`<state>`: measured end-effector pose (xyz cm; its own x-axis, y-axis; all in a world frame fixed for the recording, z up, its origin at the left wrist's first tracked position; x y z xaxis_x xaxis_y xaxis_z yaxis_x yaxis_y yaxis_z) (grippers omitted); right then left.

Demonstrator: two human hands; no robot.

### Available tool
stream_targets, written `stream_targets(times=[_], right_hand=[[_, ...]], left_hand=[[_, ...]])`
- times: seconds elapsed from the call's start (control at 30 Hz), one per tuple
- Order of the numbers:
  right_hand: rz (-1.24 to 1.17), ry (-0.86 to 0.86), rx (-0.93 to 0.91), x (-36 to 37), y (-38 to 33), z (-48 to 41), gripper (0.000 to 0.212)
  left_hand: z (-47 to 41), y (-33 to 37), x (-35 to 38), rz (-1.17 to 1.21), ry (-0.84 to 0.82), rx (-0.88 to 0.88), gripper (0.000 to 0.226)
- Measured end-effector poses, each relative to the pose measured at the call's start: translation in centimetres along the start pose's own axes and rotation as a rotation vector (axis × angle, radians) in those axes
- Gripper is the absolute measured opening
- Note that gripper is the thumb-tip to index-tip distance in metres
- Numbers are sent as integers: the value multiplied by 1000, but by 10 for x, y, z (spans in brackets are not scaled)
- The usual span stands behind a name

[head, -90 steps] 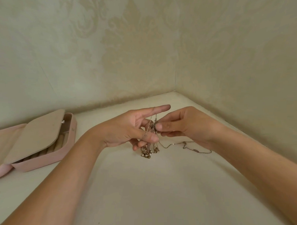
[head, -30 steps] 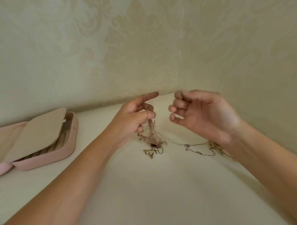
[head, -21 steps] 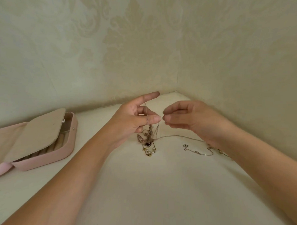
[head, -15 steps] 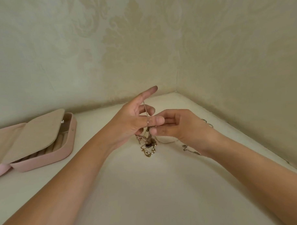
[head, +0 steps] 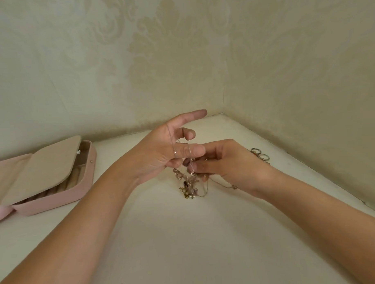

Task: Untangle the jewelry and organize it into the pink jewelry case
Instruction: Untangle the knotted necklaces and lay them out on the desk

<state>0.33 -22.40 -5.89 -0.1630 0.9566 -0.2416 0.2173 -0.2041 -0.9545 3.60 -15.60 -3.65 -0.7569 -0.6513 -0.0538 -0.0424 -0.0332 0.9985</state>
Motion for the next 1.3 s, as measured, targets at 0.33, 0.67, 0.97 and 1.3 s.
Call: stream_targets(times=[0.33,0.67,0.97,1.3], right_hand=[[347,236,-22,-51,-13,2,13],[82,245,35,-43,-14,8,28],[-160,-25,121,-29,-10,9,10],[7,3,-60,-28,-30,6,18]], left_hand=[[8,-13,-3,-226,2,-170,82],[3,-4,4,-277,168,-42,55],[1,-4,10,-179,58,12,55],[1,2,9,-58,67,44,47]])
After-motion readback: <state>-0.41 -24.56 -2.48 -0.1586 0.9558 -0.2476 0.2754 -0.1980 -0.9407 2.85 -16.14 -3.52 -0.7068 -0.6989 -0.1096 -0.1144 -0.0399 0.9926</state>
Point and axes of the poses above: each hand's wrist, its own z-axis away from the middle knuckle, its own x-axis out of the palm, y = z × x, the point moved 10 cm from there along -z, towards the middle knuckle, and after that the axes turned 6 degrees about -x, right-handed, at the moved point
